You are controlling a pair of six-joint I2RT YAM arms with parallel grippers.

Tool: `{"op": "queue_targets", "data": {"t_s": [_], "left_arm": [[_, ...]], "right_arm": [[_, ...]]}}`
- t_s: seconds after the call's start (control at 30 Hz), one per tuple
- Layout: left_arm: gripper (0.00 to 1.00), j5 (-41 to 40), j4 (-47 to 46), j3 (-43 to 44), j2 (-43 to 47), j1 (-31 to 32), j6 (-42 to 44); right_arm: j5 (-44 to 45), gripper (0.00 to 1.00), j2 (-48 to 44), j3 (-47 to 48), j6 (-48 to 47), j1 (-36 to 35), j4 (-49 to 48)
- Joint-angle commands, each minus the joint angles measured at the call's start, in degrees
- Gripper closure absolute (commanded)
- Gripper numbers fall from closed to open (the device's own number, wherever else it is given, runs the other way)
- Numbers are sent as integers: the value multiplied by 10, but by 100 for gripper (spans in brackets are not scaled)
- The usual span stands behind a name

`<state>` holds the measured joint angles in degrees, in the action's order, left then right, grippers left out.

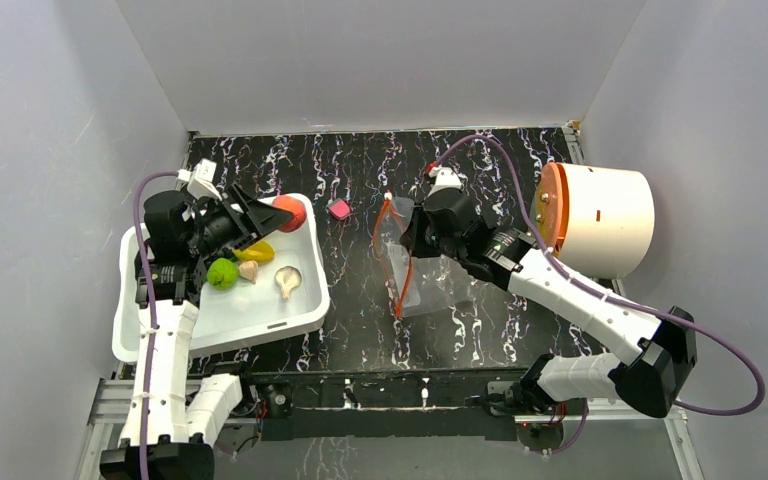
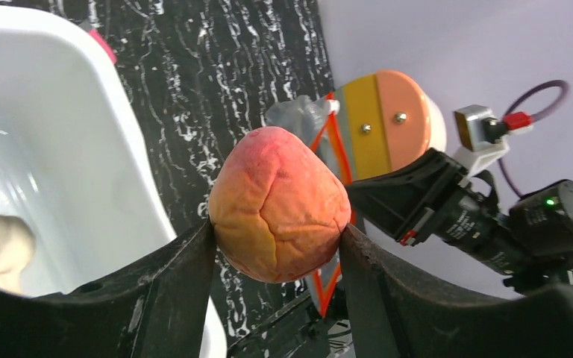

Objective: Place the food in the zip-top bag and seal the zipper
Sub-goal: Place the fake fruit in the zipper food storage bag.

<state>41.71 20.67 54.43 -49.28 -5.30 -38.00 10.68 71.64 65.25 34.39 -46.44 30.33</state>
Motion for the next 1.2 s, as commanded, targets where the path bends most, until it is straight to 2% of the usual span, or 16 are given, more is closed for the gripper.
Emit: {"op": "queue_targets", "data": {"t_s": [0.0,0.2,0.6,0.83,1.17], "left_arm": [[66,49,-59,-10,11,26,-55],[67,26,-90,-17,0,97,-74],[69,-46,-196,-37,-60,278,-120],[71,-82,-210,-38,-95,330,-115],[72,-157,-124,-22,-117,354,-65]], "right_arm": [[-46,100,-2,-4,48,0,-87],[-62,100,1,-17,78,0,-121],[-71,100,-11,-20,89,0,-136],[-99,100,-30,-19,89,0,-152],[-108,100,-52,-22,83,0,-156]]}}
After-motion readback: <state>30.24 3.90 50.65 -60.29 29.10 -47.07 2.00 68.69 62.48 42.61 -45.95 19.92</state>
